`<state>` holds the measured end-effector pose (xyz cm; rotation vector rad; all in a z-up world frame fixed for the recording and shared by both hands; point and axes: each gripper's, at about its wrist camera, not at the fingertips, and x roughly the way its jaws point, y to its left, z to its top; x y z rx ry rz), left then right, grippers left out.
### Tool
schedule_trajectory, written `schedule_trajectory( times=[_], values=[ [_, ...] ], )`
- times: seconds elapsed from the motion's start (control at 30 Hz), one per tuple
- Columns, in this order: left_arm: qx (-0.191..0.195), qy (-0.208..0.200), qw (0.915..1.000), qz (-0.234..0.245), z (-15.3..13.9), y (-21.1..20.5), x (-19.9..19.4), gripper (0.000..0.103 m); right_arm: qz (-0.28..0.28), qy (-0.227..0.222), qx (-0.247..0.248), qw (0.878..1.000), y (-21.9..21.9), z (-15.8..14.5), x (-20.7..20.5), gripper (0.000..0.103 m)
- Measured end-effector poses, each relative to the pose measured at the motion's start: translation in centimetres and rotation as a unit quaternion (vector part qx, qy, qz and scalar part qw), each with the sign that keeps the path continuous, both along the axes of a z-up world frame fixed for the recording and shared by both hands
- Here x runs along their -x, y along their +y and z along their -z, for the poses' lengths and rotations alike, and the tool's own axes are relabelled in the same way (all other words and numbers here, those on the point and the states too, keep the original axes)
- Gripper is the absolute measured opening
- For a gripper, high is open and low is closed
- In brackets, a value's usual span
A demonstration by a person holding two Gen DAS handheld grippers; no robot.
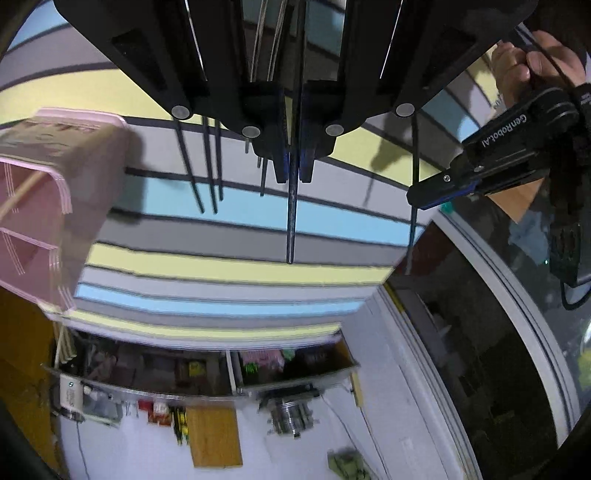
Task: Organize utensils
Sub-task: 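Lift the black chopsticks into the pink basket and open both tools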
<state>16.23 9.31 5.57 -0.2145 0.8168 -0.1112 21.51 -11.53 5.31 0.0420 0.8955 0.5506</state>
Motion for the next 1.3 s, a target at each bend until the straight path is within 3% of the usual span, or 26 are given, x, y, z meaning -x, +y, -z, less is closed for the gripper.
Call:
schedule_trajectory(
  times=[0.37, 1.0, 1.3],
  values=[
    [0.008, -0.043, 0.998, 0.045, -4.6, -3.0, 1.9, 0.005, 0.047, -0.067, -0.041, 0.996, -5.8, -6.0, 4.7, 0.005],
    [0.044, -0.047, 0.9879, 0.141, -6.9, -12.6, -0.1, 0.005, 0.147, -0.102, -0.053, 0.982, -15.5, -9.2, 6.7, 0.005],
    [0.064, -0.084, 0.9813, 0.161, -11.0, -15.2, -2.0, 0.005, 0.178, -0.143, -0.065, 0.971, -18.3, -12.5, 6.4, 0.005]
  ],
)
